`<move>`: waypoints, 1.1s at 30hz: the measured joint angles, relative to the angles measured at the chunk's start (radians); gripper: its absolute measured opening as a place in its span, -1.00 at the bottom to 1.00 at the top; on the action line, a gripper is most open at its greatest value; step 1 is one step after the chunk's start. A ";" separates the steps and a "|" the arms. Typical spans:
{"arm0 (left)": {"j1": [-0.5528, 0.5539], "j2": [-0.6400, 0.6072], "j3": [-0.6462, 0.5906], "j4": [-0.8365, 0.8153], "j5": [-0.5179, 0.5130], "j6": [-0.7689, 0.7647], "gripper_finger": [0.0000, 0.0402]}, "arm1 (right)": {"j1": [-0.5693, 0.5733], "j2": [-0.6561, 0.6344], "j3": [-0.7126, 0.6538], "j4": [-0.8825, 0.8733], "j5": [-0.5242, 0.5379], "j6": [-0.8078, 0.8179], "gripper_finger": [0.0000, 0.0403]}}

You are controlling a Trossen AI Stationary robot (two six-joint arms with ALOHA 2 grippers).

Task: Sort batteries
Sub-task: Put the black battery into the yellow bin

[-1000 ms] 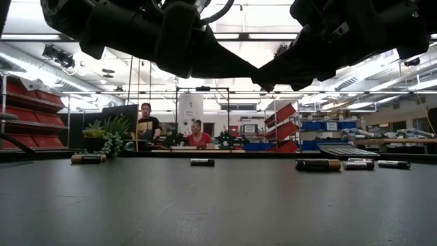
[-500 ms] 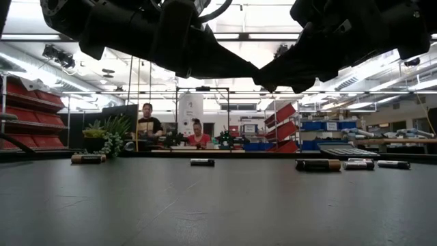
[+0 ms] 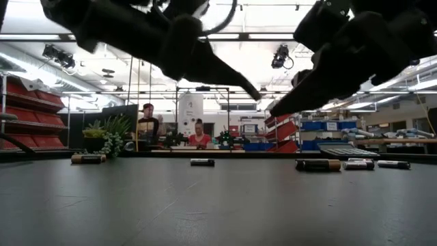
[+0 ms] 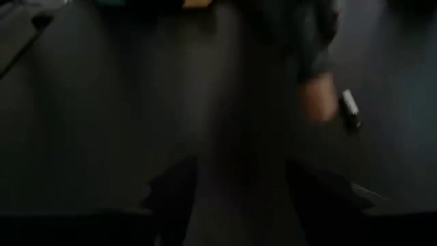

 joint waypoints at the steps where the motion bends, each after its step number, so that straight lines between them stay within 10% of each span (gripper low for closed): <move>1: -0.008 -0.020 0.000 -0.038 -0.017 -0.014 -0.74 | 0.000 -0.002 0.000 -0.011 0.001 0.003 0.20; 7: -0.089 -0.228 0.000 -0.455 -0.066 -0.252 -0.74 | 0.000 -0.003 0.000 -0.059 0.059 -0.007 0.24; 16: -0.377 -0.552 0.000 -1.000 0.080 -1.025 -0.74 | -0.054 -0.003 -0.001 -0.010 0.248 -0.143 0.13; 25: -0.659 -0.634 0.000 -1.417 0.200 -1.673 -0.74 | -0.196 -0.004 -0.001 0.068 0.153 -0.193 0.04; 33: -0.707 -0.634 -0.001 -1.624 0.218 -1.906 -0.53 | -0.239 -0.004 -0.001 0.119 0.068 -0.196 0.01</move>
